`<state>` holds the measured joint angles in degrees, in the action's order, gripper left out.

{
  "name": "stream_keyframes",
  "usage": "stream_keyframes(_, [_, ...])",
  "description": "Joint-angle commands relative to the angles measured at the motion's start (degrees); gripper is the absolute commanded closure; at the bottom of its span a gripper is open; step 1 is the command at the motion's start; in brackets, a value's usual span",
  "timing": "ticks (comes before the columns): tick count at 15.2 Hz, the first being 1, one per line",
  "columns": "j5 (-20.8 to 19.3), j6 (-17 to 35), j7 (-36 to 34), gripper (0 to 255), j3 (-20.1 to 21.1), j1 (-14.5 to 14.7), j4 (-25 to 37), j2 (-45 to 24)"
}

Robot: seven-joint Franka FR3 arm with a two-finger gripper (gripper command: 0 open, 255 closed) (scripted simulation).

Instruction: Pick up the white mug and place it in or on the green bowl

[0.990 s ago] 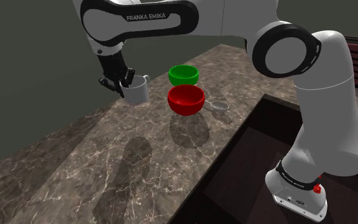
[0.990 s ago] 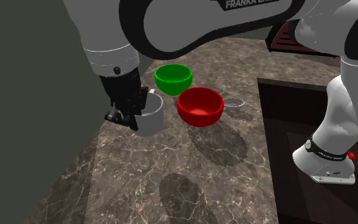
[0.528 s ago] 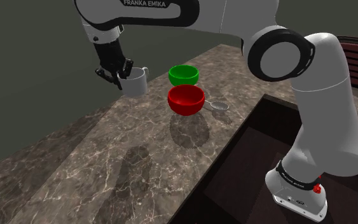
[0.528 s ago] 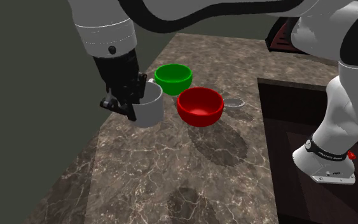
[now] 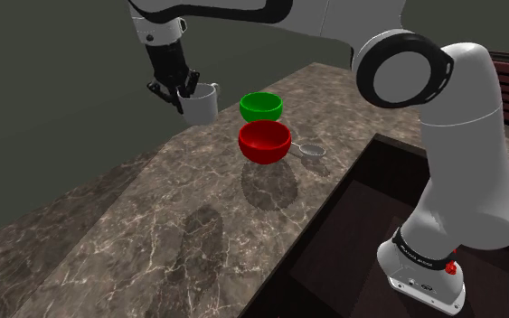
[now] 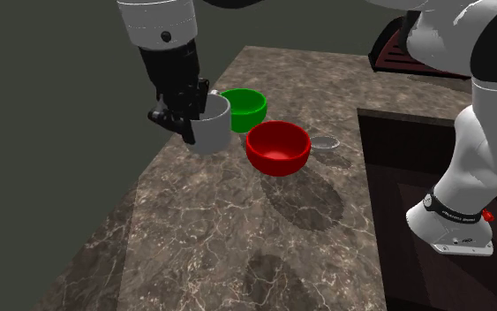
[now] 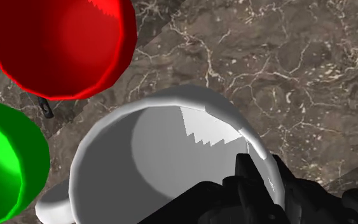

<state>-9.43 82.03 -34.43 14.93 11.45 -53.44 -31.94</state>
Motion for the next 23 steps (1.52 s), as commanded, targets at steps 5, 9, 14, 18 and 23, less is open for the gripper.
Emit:
stream_keyframes(5, [1.7, 3.4, 6.7, 255, -1.2, -7.0, -9.4, 6.4])
stream_keyframes(9, [2.5, 4.6, 11.5, 255, -2.4, -11.0, -12.6, 8.7])
stream_keyframes(14, [3.2, 5.1, 17.5, 255, -4.2, -15.5, -13.9, 9.9])
stream_keyframes(18, [3.5, 4.9, 22.4, 255, -5.6, -19.0, -13.1, 9.5])
stream_keyframes(23, [3.8, 3.8, 28.5, 255, -7.4, -23.2, -9.4, 7.4])
